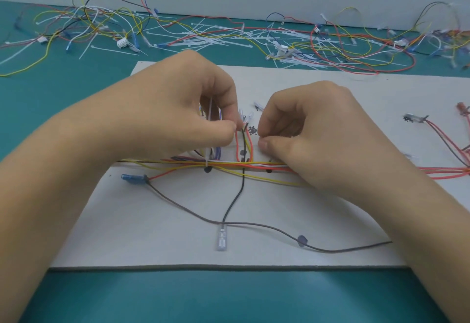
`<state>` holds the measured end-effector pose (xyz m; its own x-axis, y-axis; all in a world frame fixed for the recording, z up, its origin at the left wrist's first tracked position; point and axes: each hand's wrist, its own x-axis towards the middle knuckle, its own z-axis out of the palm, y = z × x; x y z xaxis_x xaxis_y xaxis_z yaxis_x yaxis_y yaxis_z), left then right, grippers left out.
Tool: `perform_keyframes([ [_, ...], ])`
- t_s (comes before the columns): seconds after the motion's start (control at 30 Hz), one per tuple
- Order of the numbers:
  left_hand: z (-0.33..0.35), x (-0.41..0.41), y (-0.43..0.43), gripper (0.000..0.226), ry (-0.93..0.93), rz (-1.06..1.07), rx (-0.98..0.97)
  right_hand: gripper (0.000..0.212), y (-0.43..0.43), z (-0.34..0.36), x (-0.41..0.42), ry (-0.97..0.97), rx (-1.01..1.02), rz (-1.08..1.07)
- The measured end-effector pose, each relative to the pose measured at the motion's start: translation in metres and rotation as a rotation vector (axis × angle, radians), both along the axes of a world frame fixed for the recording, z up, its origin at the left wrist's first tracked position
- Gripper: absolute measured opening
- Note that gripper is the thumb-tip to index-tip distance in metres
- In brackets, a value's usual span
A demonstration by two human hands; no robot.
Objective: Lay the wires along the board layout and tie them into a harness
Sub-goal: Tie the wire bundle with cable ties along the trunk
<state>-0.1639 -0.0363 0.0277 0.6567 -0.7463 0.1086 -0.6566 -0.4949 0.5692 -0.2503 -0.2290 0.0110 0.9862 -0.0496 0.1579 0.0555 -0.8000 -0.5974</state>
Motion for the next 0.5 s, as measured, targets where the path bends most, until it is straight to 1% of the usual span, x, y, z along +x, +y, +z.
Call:
perform_keyframes([
  [0.1, -0.0018, -0.0008, -0.0025, 0.005, 0.121, -0.076, -0.065, 0.017, 0.0007, -0.0001, -0.0003, 0.027, 0.013, 0.023],
  [0.23, -0.0046, 0.0001, -0.0027, 0.001, 0.277, -0.119, -0.101, 0.017, -0.0001, 0.0004, -0.0001, 0.036, 0.028, 0.036],
  [0.33, -0.0076, 0.0019, -0.0034, 0.007, 0.306, -0.107, -0.110, 0.019, -0.0001, -0.0007, 0.0005, 0.032, 0.038, 0.036],
  [0.43, -0.0088, 0.0032, -0.0038, 0.006, 0.308, -0.085, -0.131, 0.020, -0.0010, -0.0023, 0.0016, 0.023, 0.065, 0.027],
  [0.5, -0.0083, 0.0042, -0.0029, 0.009, 0.308, -0.075, -0.164, 0.020, -0.0019, -0.0027, 0.0022, 0.023, 0.074, 0.027],
])
